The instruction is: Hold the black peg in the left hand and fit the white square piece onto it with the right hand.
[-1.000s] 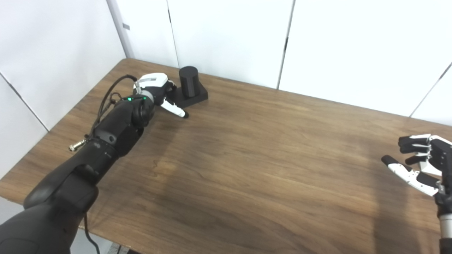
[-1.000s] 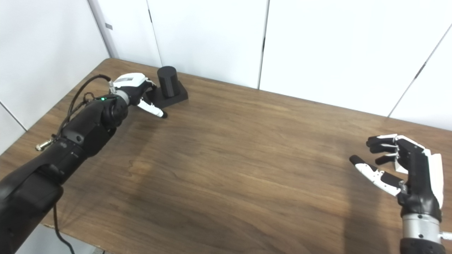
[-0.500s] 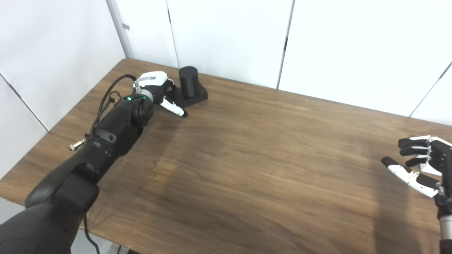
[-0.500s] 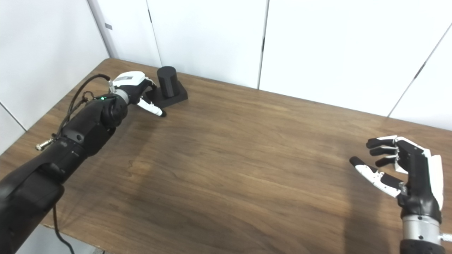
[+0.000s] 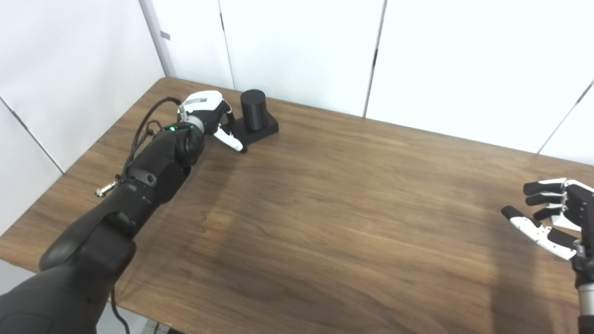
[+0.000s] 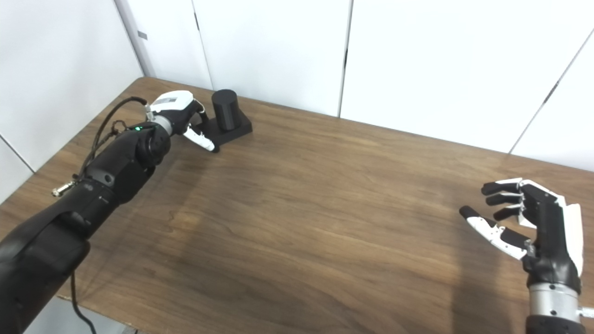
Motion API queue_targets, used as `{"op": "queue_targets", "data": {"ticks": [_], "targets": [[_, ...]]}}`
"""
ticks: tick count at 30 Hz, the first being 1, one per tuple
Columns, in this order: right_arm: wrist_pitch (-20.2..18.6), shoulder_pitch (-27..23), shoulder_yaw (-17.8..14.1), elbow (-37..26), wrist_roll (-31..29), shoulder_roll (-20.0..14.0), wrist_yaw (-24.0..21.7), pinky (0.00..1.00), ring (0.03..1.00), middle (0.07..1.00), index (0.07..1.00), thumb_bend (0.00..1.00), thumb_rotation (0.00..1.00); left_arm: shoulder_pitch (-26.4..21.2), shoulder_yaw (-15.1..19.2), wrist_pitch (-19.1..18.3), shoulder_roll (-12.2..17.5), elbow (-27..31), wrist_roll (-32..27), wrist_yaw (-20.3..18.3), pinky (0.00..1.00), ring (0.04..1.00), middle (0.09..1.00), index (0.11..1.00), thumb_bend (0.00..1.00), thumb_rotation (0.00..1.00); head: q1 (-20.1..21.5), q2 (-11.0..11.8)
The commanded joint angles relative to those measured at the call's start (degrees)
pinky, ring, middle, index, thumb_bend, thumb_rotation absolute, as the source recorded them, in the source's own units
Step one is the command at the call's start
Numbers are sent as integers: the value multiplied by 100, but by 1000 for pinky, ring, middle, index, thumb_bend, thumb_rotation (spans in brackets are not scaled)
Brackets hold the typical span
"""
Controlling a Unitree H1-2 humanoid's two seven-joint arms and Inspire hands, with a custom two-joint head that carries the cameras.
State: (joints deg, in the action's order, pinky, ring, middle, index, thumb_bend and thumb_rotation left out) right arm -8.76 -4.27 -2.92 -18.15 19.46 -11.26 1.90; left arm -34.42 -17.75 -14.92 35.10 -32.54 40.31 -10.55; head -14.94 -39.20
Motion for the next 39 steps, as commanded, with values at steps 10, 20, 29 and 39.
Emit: {"op": "queue_targets", "data": {"ticks": [10, 20, 29, 39], "targets": [[199, -141, -55, -159, 48, -84, 67, 396, 540, 603, 488, 497, 113, -116, -10, 274, 1, 10, -219, -19, 732, 918, 884, 484, 524, 58, -12, -10], [318, -169, -42, -43, 3, -90, 92, 398, 542, 605, 488, 497, 112, 126, -185, 798, 40, 687, -492, -471, 820, 956, 903, 487, 524, 56, 34, -24], [309, -195, 13, -34, 163, -101, 112, 386, 520, 594, 487, 497, 113, 453, -374, 1278, -75, 1454, -475, -713, 786, 949, 890, 487, 525, 58, 45, -48], [325, -203, 16, -14, 191, -50, 169, 395, 528, 598, 488, 497, 113, 681, -511, 1837, -226, 2203, -642, -1078, 796, 960, 904, 486, 525, 60, 285, -105]]}}
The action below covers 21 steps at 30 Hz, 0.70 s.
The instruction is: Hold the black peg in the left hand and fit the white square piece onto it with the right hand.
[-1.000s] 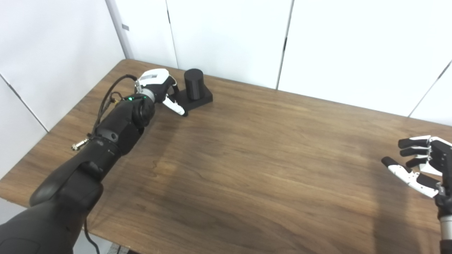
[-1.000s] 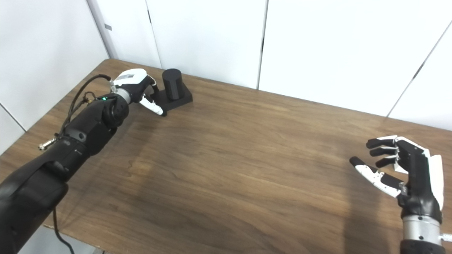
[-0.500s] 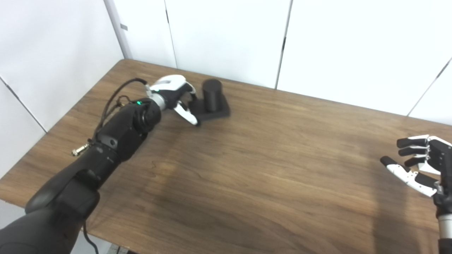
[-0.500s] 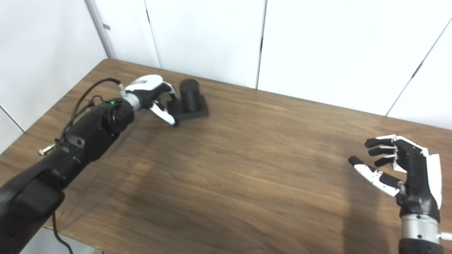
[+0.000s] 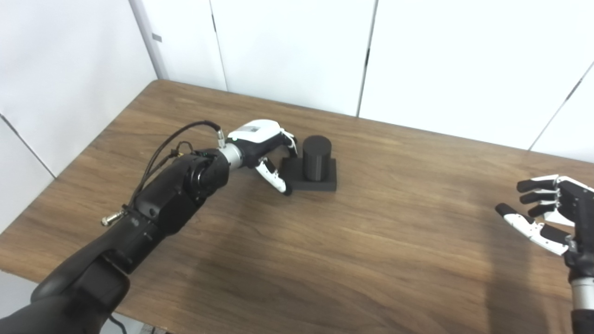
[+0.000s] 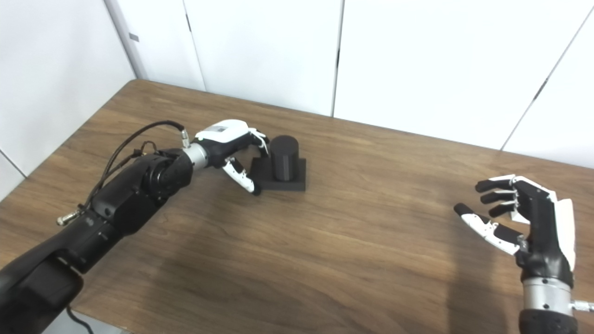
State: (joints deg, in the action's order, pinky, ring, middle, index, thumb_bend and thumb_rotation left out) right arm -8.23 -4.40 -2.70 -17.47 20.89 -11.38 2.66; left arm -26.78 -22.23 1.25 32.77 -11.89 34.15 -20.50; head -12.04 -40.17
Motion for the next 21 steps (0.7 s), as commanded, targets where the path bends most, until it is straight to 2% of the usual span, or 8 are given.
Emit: {"op": "queue_targets", "data": {"ticks": [1, 4, 12, 21], "targets": [[281, -194, -4, -71, 56, -37, 101, 393, 524, 596, 488, 497, 113, -62, -82, 276, -21, 211, -49, -127, 803, 961, 906, 486, 525, 60, 10, -14], [335, -208, -3, -30, 63, -41, 119, 387, 522, 594, 488, 497, 114, 8, -120, 428, -114, 397, -100, -208, 798, 960, 906, 487, 524, 61, 58, -24], [544, -230, -35, 143, 82, -42, 206, 404, 535, 599, 489, 497, 114, 265, -481, 648, -356, 1144, -33, -556, 765, 942, 900, 489, 523, 63, 296, -102], [678, -241, -33, 182, 45, -5, 232, 396, 527, 604, 490, 497, 113, 440, -773, 627, -510, 1513, 67, -809, 754, 944, 898, 489, 524, 63, 571, -180]]}}
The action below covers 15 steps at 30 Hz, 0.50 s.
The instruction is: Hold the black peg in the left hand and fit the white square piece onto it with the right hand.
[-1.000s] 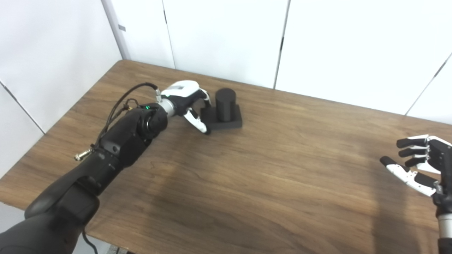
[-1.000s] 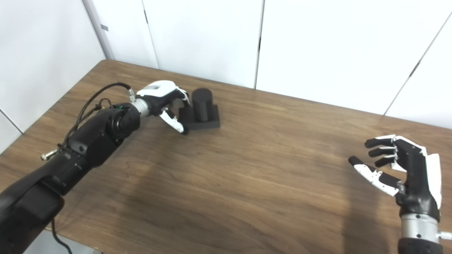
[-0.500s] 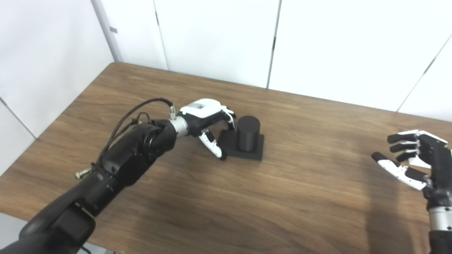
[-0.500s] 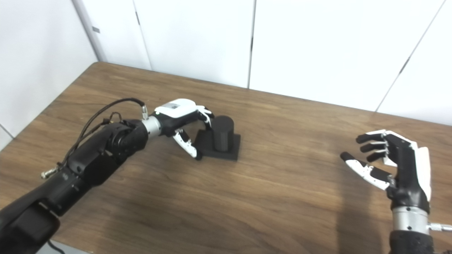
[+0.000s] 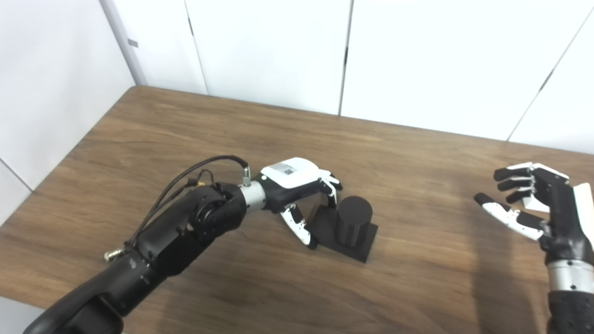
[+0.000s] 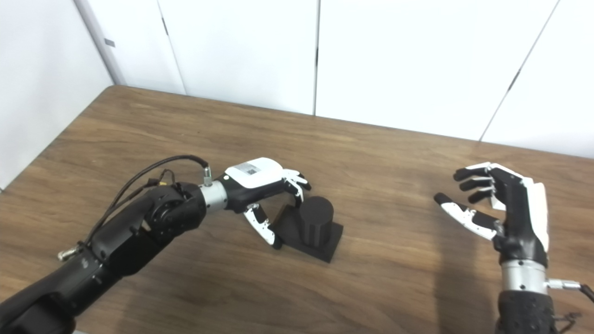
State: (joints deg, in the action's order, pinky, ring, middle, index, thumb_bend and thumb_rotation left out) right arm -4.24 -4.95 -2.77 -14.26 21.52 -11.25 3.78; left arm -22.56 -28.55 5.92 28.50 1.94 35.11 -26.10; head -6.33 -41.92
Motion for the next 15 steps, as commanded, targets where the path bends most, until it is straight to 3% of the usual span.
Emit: {"op": "queue_targets", "data": {"ticks": [1, 7, 15], "targets": [[319, -188, -25, -122, -21, -13, 130, 395, 527, 603, 490, 497, 113, 37, -170, 178, -94, 155, -26, -263, 750, 944, 899, 489, 524, 63, 81, -17], [230, -209, -39, -146, -34, 67, 154, 409, 538, 606, 490, 497, 114, 169, -346, 569, -129, 157, 118, -223, 725, 927, 893, 490, 524, 64, 378, -41], [280, -213, 16, -183, -91, 116, 129, 432, 565, 618, 492, 497, 115, 215, -489, 710, -52, 225, 514, -268, 726, 916, 889, 490, 524, 62, 1097, 14]]}}
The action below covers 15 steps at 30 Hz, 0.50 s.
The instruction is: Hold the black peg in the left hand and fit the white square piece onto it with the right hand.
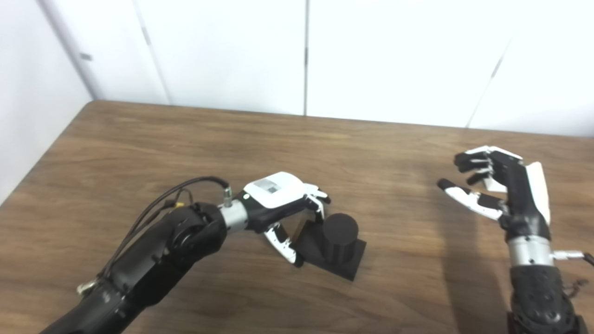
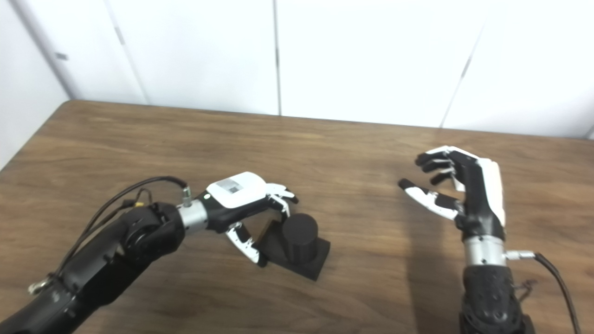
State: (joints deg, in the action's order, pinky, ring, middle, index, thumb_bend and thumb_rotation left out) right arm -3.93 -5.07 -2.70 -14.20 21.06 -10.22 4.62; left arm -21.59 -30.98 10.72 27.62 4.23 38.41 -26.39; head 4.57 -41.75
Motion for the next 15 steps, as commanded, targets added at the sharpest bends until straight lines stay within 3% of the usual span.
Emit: {"op": "queue_targets", "data": {"ticks": [1, 3, 8, 15], "targets": [[213, -217, 36, -224, -24, 5, 13, 436, 567, 621, 492, 496, 115, 122, -247, 261, 61, -17, 213, -230, 731, 919, 889, 490, 524, 62, 248, 33], [100, -286, 87, -302, 44, -80, -93, 448, 573, 635, 494, 498, 116, 127, -247, 306, 92, -34, 291, -225, 728, 913, 885, 490, 524, 62, 359, 50], [-510, -795, 160, -605, 314, -833, -903, 491, 617, 672, 495, 505, 128, 144, -259, 452, 134, -129, 545, -91, 736, 899, 876, 490, 524, 62, 852, 192], [-1096, -1415, 232, -768, 743, -1665, -1578, 525, 651, 702, 496, 509, 136, 242, -264, 684, 179, -297, 750, 144, 755, 900, 869, 490, 524, 62, 1363, 463]]}}
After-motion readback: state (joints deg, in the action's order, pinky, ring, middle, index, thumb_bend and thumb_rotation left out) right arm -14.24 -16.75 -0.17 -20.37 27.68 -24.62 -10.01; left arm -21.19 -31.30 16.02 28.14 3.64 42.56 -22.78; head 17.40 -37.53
